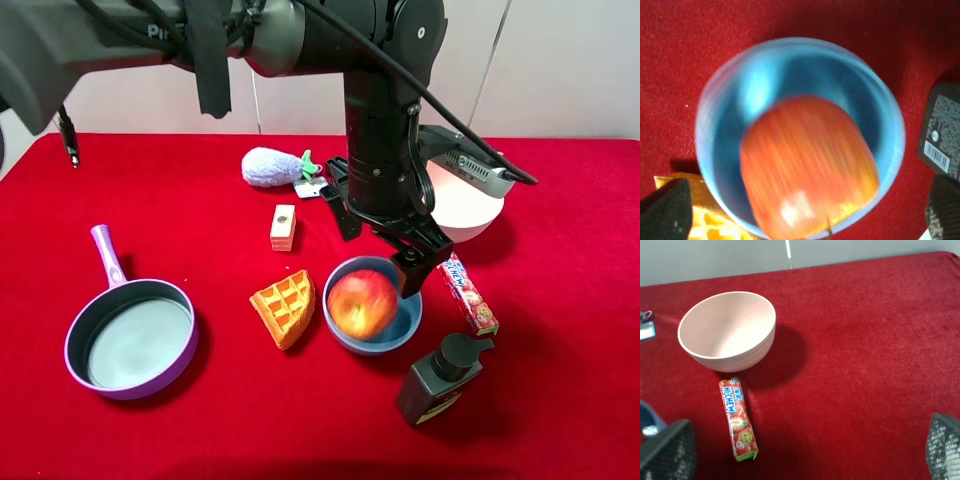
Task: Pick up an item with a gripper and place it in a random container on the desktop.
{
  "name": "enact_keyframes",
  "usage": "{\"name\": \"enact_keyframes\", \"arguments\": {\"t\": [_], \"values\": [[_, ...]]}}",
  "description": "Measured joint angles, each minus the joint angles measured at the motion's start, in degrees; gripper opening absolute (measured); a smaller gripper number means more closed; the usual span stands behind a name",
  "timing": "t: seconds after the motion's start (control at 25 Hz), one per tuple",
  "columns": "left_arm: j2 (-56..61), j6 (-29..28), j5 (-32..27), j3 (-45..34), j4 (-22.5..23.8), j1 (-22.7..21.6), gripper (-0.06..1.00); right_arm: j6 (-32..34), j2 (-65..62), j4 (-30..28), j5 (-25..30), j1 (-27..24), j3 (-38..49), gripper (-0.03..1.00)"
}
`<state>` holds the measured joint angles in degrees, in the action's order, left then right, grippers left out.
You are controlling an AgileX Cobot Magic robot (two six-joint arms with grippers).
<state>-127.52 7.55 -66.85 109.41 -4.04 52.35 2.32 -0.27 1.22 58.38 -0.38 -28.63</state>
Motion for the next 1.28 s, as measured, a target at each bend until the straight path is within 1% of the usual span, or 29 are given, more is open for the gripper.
{"name": "enact_keyframes", "arguments": {"t": [0.52,0.8,1.08,1.28], "values": [[0.0,0.0,0.0,0.13,0.0,0.0,0.94,0.0,0.0,0.0,0.0,0.0,0.0,0.69],[0.06,-0.17,-0.05,3.75,0.0,0.0,0.94,0.0,0.0,0.0,0.0,0.0,0.0,0.69],[3.92,-0.29,-0.1,4.65,0.0,0.0,0.94,0.0,0.0,0.0,0.0,0.0,0.0,0.69],[6.8,-0.36,-0.15,4.65,0.97,0.0,0.94,0.0,0.0,0.0,0.0,0.0,0.0,0.69]]}}
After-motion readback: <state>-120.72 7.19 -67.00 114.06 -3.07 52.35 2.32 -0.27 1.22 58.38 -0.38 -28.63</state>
